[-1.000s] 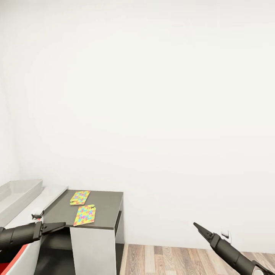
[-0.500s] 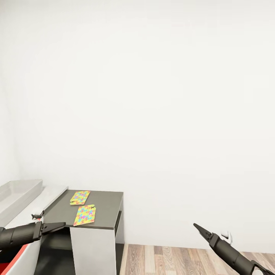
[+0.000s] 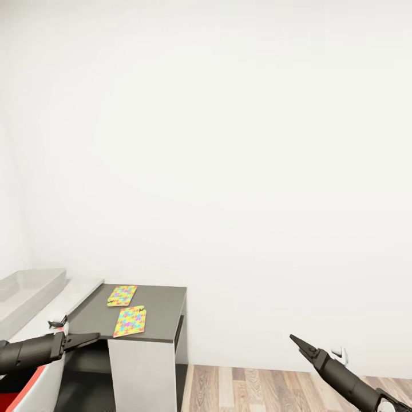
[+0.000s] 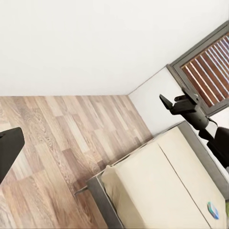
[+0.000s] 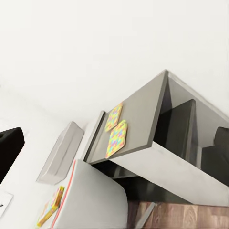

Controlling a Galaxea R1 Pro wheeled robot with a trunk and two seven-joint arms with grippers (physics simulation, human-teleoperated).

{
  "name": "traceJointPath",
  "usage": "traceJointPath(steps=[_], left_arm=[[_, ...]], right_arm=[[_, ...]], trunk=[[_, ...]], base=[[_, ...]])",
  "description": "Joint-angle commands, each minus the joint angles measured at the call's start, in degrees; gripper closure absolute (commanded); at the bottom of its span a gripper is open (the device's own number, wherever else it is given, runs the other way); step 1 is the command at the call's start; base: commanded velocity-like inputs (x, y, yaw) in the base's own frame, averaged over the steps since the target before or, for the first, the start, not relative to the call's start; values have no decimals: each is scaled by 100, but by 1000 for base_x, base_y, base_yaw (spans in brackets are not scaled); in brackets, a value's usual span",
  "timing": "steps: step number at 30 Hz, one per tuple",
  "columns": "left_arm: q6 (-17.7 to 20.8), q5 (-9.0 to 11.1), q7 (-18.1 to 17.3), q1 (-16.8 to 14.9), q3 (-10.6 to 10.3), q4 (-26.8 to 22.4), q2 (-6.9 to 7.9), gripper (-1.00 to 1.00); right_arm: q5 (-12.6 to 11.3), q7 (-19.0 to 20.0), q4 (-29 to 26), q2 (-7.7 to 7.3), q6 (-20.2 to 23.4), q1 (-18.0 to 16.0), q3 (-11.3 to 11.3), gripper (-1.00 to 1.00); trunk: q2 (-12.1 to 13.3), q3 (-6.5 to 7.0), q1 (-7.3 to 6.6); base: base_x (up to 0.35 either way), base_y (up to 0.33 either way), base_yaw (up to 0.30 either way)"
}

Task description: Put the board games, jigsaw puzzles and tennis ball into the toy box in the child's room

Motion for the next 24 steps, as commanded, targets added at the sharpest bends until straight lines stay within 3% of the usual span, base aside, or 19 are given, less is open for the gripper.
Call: traceJointPath(steps=[1, 24], left_arm=[[61, -5, -25, -1, 0, 1, 1, -100], [59, -5, -25, -1, 4, 1, -10, -100]], right_arm=[[-22, 5, 6, 0, 74, -30, -8, -100], [-20, -20, 165, -13, 252, -240, -13, -100]], trunk=[[-5, -3, 2], [-5, -3, 2]], base=[[-50, 51, 0], [-19, 6, 0]])
